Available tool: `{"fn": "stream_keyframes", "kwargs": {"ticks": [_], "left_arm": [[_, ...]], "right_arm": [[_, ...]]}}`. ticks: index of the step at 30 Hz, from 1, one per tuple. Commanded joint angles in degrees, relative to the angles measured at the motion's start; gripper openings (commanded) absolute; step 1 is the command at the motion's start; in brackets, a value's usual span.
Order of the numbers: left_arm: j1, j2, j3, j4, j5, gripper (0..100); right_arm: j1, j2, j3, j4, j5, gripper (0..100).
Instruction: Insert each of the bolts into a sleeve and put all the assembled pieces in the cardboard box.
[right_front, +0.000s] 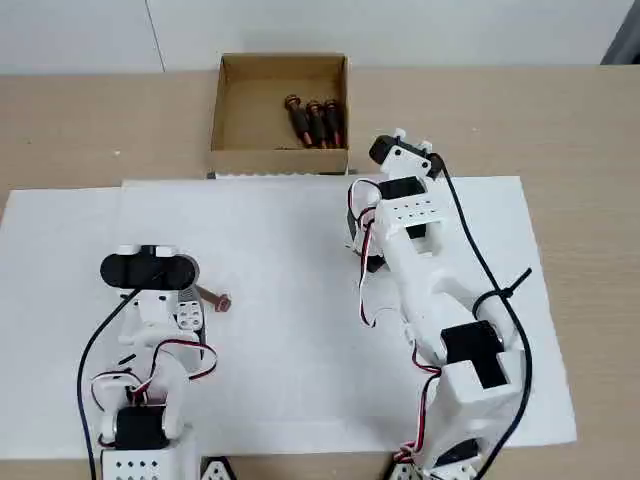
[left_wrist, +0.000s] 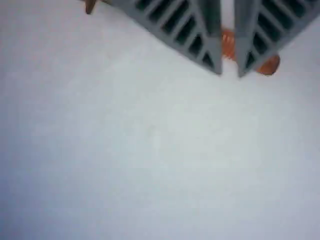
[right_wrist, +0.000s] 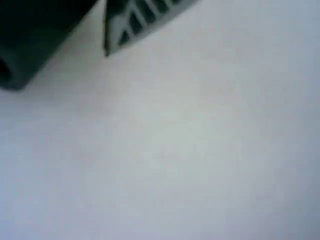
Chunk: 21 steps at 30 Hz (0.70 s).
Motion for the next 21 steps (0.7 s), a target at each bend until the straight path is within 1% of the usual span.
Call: {"fn": "stream_keyframes", "kwargs": {"ticks": [1, 5, 6, 8, 11, 13, 18, 21], "left_arm": [[0.2, -0.5, -0.4, 0.3, 0.4, 1], [0.2, -0.5, -0.4, 0.3, 0.4, 1], [0.2, -0.5, -0.4, 0.3, 0.4, 1], [0.2, -0.5, -0.4, 0.3, 0.4, 1], [0.2, -0.5, -0.4, 0.3, 0.4, 1], [0.2, -0.5, -0.4, 0.3, 0.4, 1], [0.2, -0.5, -0.4, 0.3, 0.4, 1], [0.2, -0.5, -0.4, 0.3, 0.4, 1]], "right_arm": [[0.4, 0.1, -1.9, -0.4, -0.1, 15.6], [0.4, 0.1, -1.9, -0.8, 0.0, 1.2], [0.4, 0.1, -1.9, -0.8, 0.1, 0.2], [0.4, -0.2, -1.9, -0.5, 0.0, 1.4], [0.5, -0.4, -2.4, -0.3, 0.1, 0.2], [0.5, -0.4, -4.4, 1.6, 0.1, 0.2], [0.3, -0.4, -16.9, 12.6, 0.1, 0.2], [0.4, -0.4, -25.4, 21.1, 0.1, 0.2]]}}
